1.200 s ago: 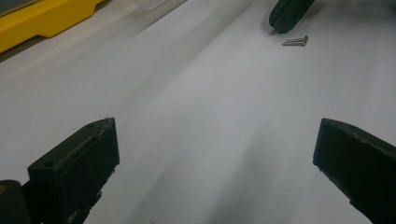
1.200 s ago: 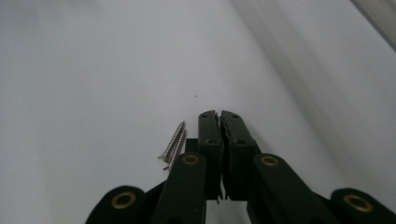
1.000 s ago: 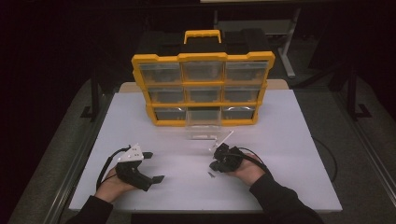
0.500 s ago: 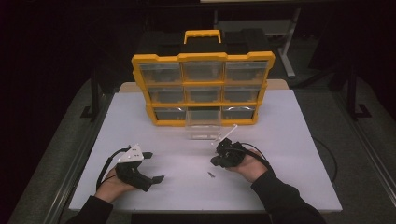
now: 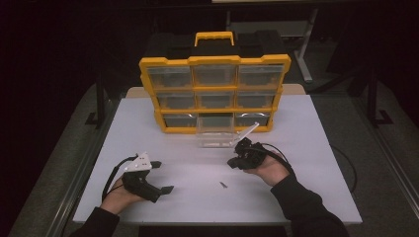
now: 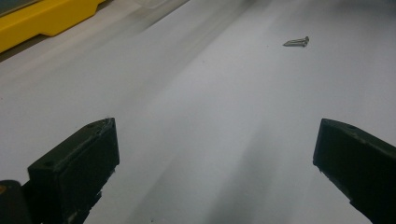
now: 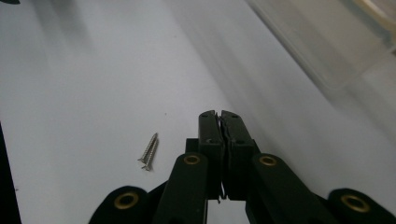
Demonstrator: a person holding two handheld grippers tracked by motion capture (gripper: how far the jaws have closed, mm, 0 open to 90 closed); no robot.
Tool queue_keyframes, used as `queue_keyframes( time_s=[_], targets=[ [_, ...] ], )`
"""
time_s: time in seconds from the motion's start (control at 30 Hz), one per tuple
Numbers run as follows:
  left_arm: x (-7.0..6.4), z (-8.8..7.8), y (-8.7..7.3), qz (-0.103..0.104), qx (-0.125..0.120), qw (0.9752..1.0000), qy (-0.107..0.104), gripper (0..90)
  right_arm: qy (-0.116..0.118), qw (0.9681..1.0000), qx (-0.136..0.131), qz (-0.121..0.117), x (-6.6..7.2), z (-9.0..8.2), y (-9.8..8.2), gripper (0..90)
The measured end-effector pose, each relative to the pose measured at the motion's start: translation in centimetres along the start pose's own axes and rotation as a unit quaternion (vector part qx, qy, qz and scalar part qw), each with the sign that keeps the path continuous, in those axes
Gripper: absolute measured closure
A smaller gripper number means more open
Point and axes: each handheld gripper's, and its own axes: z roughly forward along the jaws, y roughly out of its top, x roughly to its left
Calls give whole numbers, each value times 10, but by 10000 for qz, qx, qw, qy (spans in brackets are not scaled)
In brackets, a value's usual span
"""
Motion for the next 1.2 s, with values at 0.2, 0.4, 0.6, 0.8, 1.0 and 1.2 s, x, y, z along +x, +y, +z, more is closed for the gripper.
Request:
queue_keyframes(
  time_s=[0.2, 0.4, 0.6, 0.8, 1.0, 1.2],
  targets=[
    [1, 0, 0, -81, 21, 10000, -8, 0, -64, 9999, -49, 84, -8, -12, 2, 868],
    [1, 0, 1, -83, 22, 10000, 2, 0, -94, 9999, -82, 104, -13, -20, 2, 868],
    [1, -1, 1, -145, -38, 9999, -19, 0, -113, 9998, -145, 112, -18, -28, 4, 868],
    [0, 0, 1, -118, -39, 9999, -14, 0, -170, 9994, -241, 161, -26, -41, 7, 868],
    [0, 0, 0, -60, -19, 10000, 18, 0, -190, 9991, -300, 212, -31, -49, 9, 868],
    [0, 1, 0, -45, -2, 10000, 38, 0, -214, 9985, -453, 238, -40, -62, 17, 867]
  ],
)
